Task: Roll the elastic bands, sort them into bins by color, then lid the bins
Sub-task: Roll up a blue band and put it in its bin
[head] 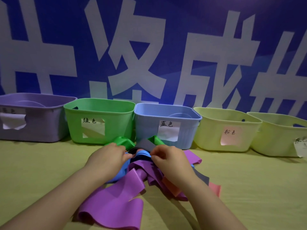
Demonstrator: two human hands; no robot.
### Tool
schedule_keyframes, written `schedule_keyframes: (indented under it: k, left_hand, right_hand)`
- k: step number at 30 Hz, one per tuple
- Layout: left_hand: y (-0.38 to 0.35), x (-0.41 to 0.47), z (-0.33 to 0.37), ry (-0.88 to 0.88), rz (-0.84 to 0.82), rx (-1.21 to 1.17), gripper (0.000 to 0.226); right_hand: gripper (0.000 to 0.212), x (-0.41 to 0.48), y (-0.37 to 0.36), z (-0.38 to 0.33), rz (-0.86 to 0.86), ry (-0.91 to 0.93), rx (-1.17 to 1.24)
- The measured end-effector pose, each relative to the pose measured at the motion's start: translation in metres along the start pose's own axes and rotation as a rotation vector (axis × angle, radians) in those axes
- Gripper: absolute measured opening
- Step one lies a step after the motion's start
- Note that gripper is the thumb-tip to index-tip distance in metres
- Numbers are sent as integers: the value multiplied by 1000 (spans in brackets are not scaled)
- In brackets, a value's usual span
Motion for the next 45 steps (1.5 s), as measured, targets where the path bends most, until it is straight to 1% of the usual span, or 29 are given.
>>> schedule_keyframes:
  k: [2, 3, 7, 12, 16, 19, 23, 26, 29, 31, 33, 35, 37, 40, 42, 43, 45]
  left_hand:
    - [-7, 1, -3, -31, -97, -13, 35]
    - [-9, 0, -4, -32, -120, -36, 36]
    - [-13, -5, -7, 12, -93, -42, 32]
    - [-19, -6, -9, 28, -52, 9, 37]
    - [-22, -2, -10, 25, 23, 38, 40]
    - [-15, -3, -5, 29, 84, -29, 38]
    - [-4, -10, 0, 8, 219, -125, 41]
    - [1, -12, 4, -63, 295, -122, 42]
    - [-1, -11, 9, -168, 406, -195, 44]
    - [-3, -11, 10, -275, 494, -212, 50]
    - [-2, -11, 14, -330, 547, -212, 60]
    - [-1, -14, 22, -371, 585, -301, 68]
    - [0, -15, 27, -381, 604, -390, 70]
    - [0, -15, 26, -366, 627, -487, 68]
    - [1, -16, 25, -320, 593, -573, 69]
    - [2, -15, 23, -289, 555, -611, 65]
    - [0, -12, 20, -210, 474, -735, 46]
  right_hand:
    - [19, 0, -2, 1, -3, 0, -9]
    - [19, -1, -3, 1, -4, -2, -8]
    - [19, -2, -3, 0, -14, 0, -5]
    - [19, -5, -3, -2, -23, -1, -33]
    - [20, -6, -5, -5, -16, 18, -49]
    - [20, -7, -7, -7, -12, 27, -54]
    - [16, -9, -10, -13, 14, 63, -18]
    - [15, -13, -12, -22, 7, 130, 14]
    - [17, -17, -17, -30, -59, 186, 93]
    - [22, -20, -20, -32, -110, 193, 155]
    - [28, -20, -22, -33, -149, 169, 236]
    - [30, -20, -21, -33, -111, 159, 298]
    - [26, -19, -17, -32, -48, 155, 350]
    - [38, -17, -11, -29, -34, 149, 450]
    - [43, -15, -9, -27, -30, 169, 501]
    - [45, -13, -8, -26, -35, 174, 527]
    - [47, -11, -8, -23, -38, 174, 563]
Point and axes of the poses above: each hand's wrist, its own x-axis towards the middle knuckle, its own y-axis out of the back of the hand, z = x × y, the point moved 3 cm from there along x, towards the middle knuckle, and after that the axes turned 15 degrees about -y, right-handed, at the moved point
